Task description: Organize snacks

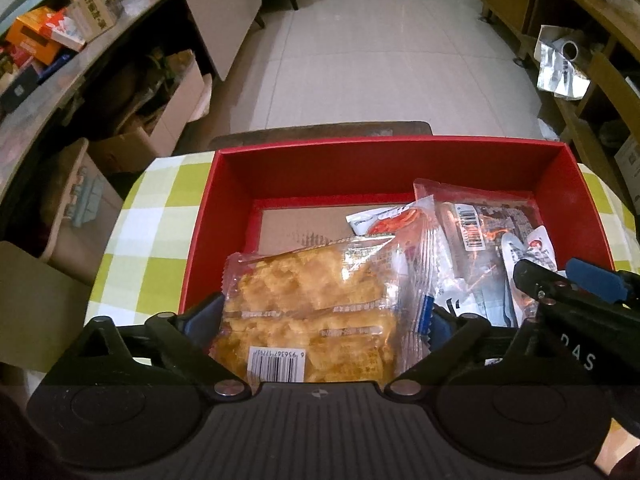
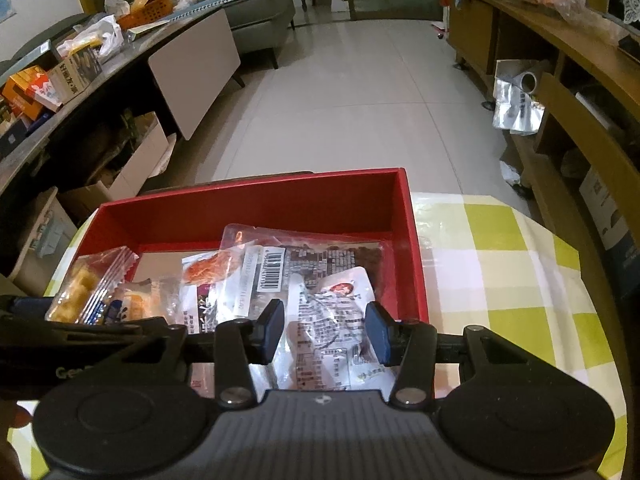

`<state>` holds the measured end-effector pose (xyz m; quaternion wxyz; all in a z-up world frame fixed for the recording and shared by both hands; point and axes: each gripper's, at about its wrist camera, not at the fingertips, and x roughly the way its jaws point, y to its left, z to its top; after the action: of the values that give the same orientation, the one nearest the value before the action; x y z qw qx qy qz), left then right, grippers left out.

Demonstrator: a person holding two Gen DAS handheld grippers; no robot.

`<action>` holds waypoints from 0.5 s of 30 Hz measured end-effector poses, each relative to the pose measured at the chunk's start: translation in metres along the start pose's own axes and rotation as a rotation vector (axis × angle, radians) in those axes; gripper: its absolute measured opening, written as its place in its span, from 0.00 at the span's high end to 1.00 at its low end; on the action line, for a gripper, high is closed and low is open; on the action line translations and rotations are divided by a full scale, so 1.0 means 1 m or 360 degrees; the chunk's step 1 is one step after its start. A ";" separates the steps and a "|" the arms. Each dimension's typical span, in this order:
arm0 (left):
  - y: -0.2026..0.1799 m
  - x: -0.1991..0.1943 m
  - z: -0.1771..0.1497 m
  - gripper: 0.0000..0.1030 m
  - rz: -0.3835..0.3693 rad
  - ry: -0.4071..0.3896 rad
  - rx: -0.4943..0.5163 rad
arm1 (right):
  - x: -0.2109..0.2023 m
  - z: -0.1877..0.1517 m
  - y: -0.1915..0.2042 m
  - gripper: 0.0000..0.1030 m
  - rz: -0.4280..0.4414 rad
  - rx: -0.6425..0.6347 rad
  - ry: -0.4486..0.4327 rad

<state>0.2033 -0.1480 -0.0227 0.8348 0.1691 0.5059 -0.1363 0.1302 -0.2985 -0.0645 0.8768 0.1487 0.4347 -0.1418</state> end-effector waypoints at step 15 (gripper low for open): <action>0.015 -0.019 0.010 0.02 -0.0240 0.0047 -0.0077 | -0.028 0.006 -0.005 0.46 -0.0034 -0.0009 -0.0074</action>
<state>0.2081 -0.1376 0.0009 0.8184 0.1123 0.5326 -0.1842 0.1160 -0.3019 -0.0394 0.8855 0.1383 0.4162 -0.1534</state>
